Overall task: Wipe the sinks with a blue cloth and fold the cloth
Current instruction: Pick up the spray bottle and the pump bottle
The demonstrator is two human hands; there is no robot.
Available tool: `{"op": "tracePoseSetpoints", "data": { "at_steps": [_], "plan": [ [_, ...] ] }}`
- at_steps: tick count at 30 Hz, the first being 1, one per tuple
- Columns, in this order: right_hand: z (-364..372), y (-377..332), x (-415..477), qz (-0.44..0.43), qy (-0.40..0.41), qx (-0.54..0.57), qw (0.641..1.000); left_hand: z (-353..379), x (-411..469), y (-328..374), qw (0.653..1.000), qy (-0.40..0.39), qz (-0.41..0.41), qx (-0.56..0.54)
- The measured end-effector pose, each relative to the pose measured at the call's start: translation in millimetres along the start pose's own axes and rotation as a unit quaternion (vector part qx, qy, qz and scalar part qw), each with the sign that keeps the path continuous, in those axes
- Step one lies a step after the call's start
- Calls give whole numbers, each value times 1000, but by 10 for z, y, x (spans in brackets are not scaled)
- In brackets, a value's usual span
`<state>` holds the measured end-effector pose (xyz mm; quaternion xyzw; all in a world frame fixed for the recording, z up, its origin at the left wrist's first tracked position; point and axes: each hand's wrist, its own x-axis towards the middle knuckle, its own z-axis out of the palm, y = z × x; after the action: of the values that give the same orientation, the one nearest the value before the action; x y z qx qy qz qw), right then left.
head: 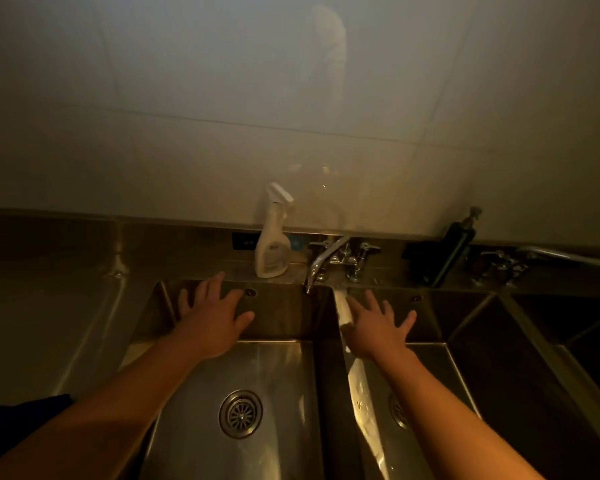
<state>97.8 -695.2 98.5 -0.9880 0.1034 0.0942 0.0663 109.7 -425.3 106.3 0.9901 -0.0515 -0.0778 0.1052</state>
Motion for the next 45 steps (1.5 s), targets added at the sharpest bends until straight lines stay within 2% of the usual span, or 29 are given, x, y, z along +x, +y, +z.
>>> {"op": "tracePoseSetpoints", "data": {
  "at_steps": [13, 19, 22, 26, 30, 33, 35, 37, 40, 45],
  "plan": [
    [-359, 983, 549, 81, -2, -14, 997, 87, 769, 412, 999, 17, 25, -14],
    [-447, 1529, 1065, 69, 5, 8, 998, 152, 1026, 668, 998, 55, -18, -21],
    [-521, 1813, 1316, 80, 48, 62, 994, 171, 1197, 749, 992, 103, -52, -52],
    [-582, 2112, 1644, 157, 108, 207, 960, 198, 1470, 751, 970, 147, -119, -153],
    [-577, 2234, 2054, 207, 138, 393, 885, 249, 1774, 648, 946, 141, -164, -242],
    [-572, 2296, 2314, 233, 157, 480, 831, 277, 1950, 646, 934, 121, -152, -300],
    [-537, 2271, 2429, 229, 157, 513, 812, 297, 2028, 619, 925, 124, -147, -326],
    [-485, 2245, 2506, 212, 158, 533, 804, 323, 2088, 592, 913, 135, -153, -354],
    [-459, 2227, 2567, 196, 154, 515, 820, 382, 2167, 578, 894, 147, -142, -399],
    [-449, 2216, 2538, 159, 156, 496, 839, 453, 2269, 575, 882, 171, -134, -418]
  ]
}}
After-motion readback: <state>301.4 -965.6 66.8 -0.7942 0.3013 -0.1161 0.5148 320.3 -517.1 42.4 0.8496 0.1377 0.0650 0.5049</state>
